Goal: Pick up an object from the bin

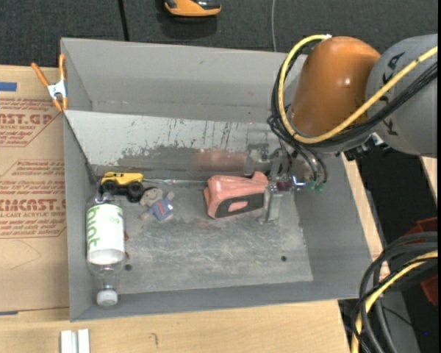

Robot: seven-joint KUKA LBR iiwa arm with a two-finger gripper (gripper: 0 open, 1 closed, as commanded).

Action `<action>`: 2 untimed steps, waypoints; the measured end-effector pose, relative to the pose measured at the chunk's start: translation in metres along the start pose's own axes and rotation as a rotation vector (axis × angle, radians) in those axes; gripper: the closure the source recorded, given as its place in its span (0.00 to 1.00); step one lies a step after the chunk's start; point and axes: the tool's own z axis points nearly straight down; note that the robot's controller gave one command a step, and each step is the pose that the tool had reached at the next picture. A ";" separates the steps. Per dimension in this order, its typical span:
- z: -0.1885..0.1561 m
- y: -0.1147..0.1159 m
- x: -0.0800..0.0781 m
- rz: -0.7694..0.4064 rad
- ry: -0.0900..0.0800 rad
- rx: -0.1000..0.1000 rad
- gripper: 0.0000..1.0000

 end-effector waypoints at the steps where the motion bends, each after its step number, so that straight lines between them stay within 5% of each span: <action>1: -0.005 0.000 -0.001 0.000 -0.008 0.000 0.00; 2: 0.078 0.013 -0.012 -0.087 -0.014 0.001 0.00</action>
Offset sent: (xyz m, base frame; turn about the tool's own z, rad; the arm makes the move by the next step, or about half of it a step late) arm 0.0163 0.0236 -0.1433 -0.1528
